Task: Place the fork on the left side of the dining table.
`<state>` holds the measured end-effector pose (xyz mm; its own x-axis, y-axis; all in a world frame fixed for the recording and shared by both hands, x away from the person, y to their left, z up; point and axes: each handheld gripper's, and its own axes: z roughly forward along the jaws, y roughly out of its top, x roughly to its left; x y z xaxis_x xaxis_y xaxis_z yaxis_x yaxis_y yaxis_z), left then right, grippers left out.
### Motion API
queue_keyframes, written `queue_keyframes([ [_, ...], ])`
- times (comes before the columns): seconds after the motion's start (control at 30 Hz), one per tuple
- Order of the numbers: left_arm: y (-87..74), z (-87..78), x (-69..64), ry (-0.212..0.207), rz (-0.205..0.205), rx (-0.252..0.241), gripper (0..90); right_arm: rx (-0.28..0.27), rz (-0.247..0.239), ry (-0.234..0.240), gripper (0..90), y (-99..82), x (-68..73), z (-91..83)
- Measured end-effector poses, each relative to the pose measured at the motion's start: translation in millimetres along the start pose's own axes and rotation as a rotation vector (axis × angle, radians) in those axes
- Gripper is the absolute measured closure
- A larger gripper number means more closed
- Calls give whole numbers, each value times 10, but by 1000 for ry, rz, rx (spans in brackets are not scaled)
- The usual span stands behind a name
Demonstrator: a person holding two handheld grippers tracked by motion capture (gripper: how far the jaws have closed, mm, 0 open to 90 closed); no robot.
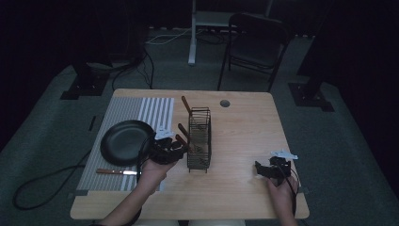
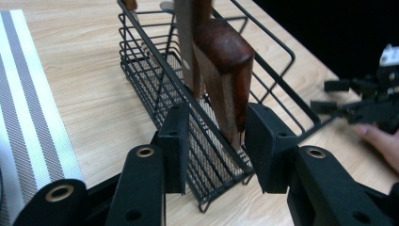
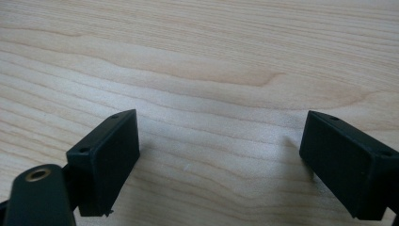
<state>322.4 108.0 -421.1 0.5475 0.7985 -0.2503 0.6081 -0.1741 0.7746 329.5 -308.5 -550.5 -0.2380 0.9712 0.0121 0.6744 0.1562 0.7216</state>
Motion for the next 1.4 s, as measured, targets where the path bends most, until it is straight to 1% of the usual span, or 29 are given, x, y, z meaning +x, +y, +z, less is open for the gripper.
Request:
queue_keyframes([
  [0.13, 18, 44, -4, 1, -11, 3, 610, 0, 0, 0, 121, 0, 0, 0],
  [0.17, 23, 49, -7, 3, -8, 2, 611, 0, 1, 0, 122, 0, 0, 0],
  [0.23, 28, 59, -20, 0, -15, -1, 650, 0, 0, 0, 121, 0, 0, 0],
  [0.3, 27, 59, -36, 5, -15, -13, 715, 0, 0, 0, 121, 0, 0, 0],
  [0.37, 24, 58, -37, -6, -14, -18, 722, 0, 0, 0, 122, 0, 0, 0],
  [0.47, 22, 52, -21, -23, -40, -38, 747, 0, 0, 0, 122, 0, 0, 0],
  [0.5, 22, 43, -15, -27, -41, -48, 765, 0, 0, 0, 122, 0, 0, 0],
  [0.6, 21, 31, -17, -58, -53, -55, 795, 0, 1, 0, 121, 0, 0, 0],
  [0.63, 19, 25, -24, -65, -51, -55, 800, 0, 0, 0, 122, 0, 0, 0],
  [0.67, 17, 22, -37, -65, -38, -56, 801, 0, 0, 0, 121, 0, 0, 0],
  [0.83, -7, -8, -70, -65, -16, -72, 805, 0, 0, 0, 122, 0, 0, 0],
  [0.87, -5, -20, -72, -76, -12, -70, 805, 0, 0, 0, 122, 0, 0, 0],
  [0.93, 4, -54, -87, -70, 8, -78, 806, 0, 0, 0, 122, 0, 0, 0],
  [0.97, 14, -73, -93, -75, 3, -84, 806, -1, 0, 0, 122, 0, 0, 0],
  [1.07, 73, -141, -90, -69, 8, -107, 806, 0, 1, 0, 122, 0, 1, 0],
  [1.17, 152, -223, -78, -76, -7, -139, 806, 0, 2, 0, 121, 1, 1, -1],
  [1.2, 184, -256, -72, -84, -10, -149, 806, 1, 1, 0, 122, 0, 0, -1],
  [1.4, 399, -443, -83, -81, 14, -212, 809, 0, -1, 0, 122, 0, -1, 0],
])
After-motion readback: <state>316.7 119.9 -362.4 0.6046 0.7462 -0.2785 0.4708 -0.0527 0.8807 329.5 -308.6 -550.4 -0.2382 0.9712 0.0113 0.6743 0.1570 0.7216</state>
